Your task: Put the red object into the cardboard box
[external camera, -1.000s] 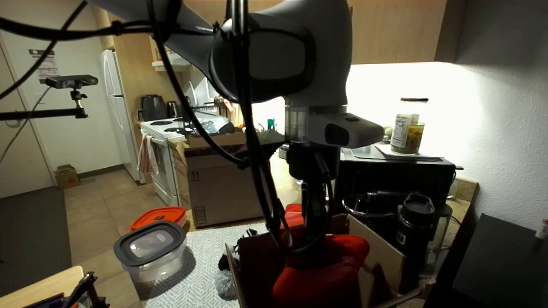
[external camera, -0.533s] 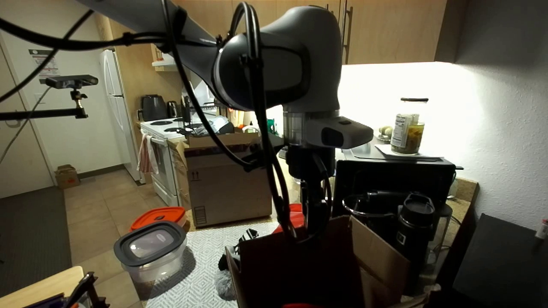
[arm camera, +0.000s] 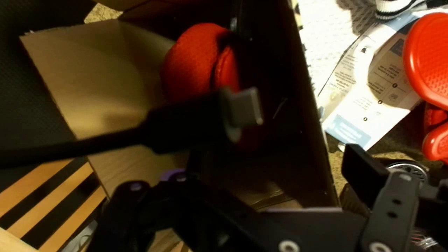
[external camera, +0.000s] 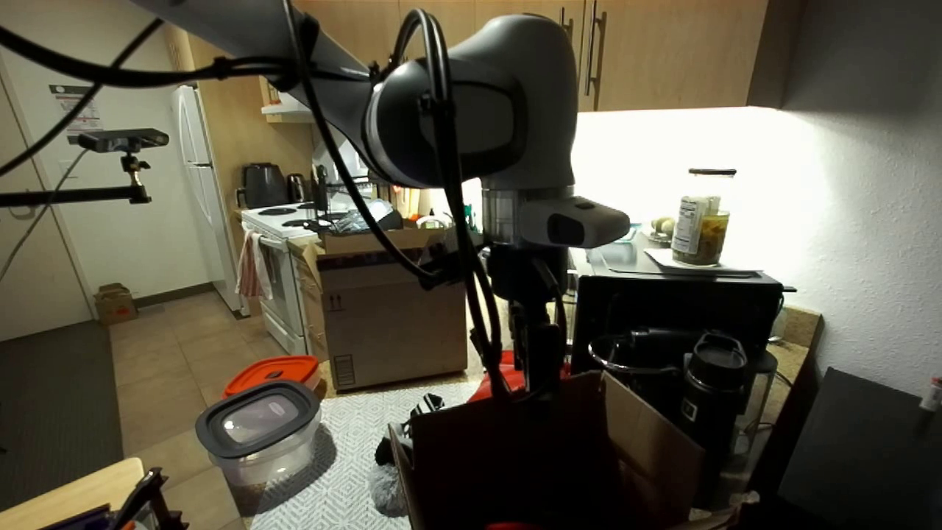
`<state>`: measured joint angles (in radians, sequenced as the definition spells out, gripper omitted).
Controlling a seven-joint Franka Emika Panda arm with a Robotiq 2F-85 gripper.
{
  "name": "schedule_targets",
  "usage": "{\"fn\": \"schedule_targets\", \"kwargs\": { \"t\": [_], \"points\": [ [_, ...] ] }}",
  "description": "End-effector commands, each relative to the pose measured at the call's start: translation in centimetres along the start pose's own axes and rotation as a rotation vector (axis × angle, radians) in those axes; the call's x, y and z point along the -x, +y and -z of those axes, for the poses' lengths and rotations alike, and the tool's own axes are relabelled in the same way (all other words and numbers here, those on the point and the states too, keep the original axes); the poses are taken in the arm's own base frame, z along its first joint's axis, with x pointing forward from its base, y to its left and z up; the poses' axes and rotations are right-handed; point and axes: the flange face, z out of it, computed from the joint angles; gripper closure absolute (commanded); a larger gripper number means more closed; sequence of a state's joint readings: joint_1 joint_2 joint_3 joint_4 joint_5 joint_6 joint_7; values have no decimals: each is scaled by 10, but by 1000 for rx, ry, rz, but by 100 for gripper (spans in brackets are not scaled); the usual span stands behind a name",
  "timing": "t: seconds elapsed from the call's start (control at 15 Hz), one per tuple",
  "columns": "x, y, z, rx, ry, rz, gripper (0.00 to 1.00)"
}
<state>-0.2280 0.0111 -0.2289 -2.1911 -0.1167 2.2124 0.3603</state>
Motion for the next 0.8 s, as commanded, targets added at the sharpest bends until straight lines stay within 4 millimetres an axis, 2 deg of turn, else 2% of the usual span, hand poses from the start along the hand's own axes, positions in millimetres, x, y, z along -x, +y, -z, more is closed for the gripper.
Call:
{"fn": "schedule_targets", "kwargs": {
  "t": [0.0, 0.4, 0.73],
  "points": [
    [22, -31, 14, -30, 7, 149, 0],
    [59, -101, 27, -67, -6, 374, 0],
    [90, -138, 22, -98, -105, 512, 0]
  ]
}}
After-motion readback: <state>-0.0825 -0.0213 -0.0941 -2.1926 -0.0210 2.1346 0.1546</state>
